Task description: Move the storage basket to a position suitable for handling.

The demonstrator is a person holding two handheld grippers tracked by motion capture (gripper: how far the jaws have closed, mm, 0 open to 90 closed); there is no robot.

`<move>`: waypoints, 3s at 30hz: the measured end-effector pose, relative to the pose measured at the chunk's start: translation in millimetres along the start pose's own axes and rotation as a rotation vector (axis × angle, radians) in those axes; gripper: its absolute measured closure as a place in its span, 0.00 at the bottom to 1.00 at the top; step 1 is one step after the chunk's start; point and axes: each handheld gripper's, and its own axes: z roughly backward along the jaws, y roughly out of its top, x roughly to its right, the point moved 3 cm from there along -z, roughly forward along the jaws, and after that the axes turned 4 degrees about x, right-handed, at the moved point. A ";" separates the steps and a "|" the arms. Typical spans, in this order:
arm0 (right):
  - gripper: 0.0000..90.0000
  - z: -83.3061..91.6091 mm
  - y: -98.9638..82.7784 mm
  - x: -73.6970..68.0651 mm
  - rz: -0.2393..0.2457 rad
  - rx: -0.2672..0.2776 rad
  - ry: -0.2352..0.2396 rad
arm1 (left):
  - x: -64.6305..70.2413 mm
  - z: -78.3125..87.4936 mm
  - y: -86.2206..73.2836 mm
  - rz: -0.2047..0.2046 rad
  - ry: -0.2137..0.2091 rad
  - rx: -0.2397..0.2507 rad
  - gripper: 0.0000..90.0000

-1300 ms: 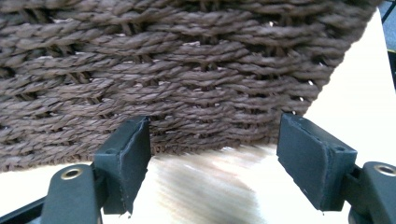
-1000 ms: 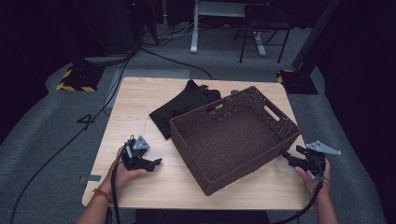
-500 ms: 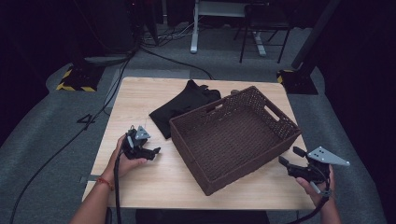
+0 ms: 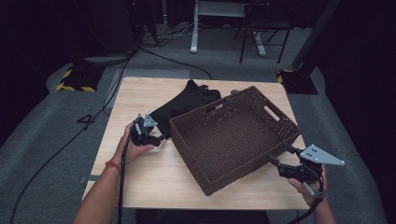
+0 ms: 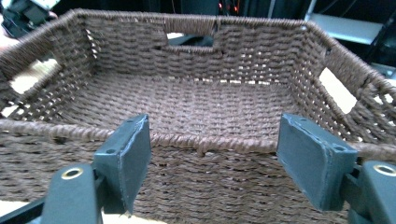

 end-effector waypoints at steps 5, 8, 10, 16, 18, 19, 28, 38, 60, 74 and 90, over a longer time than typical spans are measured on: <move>0.28 -13.7 -5.0 1.2 -0.013 -0.047 -0.041 | 1.2 -11.6 1.3 0.022 -0.056 -0.014 0.27; 0.28 -16.0 -6.5 2.2 -0.012 -0.050 -0.049 | 0.2 -14.8 3.4 0.029 -0.088 -0.007 0.30; 0.29 -15.4 -6.5 3.2 -0.023 -0.052 -0.049 | 2.1 -15.7 5.3 0.020 -0.114 -0.005 0.40; 0.27 -19.4 -4.9 6.8 -0.015 -0.062 -0.060 | 14.8 -16.6 13.1 -0.084 -0.138 -0.012 0.74; 0.23 -22.4 -4.4 11.2 -0.031 -0.069 -0.059 | 17.0 -17.7 14.6 -0.102 -0.138 -0.017 0.84; 0.23 -23.4 -4.2 13.4 -0.040 -0.073 -0.050 | 17.8 -18.2 14.9 -0.101 -0.140 -0.017 0.88; 0.19 -35.3 1.9 31.5 -0.050 -0.113 -0.074 | 19.7 -12.6 13.3 -0.115 -0.154 -0.051 0.98; 0.21 -53.9 11.0 56.0 -0.052 -0.163 -0.152 | 31.4 9.3 -3.2 -0.133 -0.160 -0.064 0.98; 0.23 -44.6 13.8 6.5 -0.082 -0.104 -0.062 | 70.7 40.7 -28.9 -0.111 -0.243 -0.016 0.98; 0.22 -76.9 15.3 23.5 -0.012 -0.194 -0.114 | 82.7 44.1 -29.5 -0.131 -0.275 -0.018 0.97; 0.22 -109.1 12.3 68.3 -0.040 -0.264 -0.082 | 86.2 48.0 -33.9 -0.118 -0.275 -0.009 0.95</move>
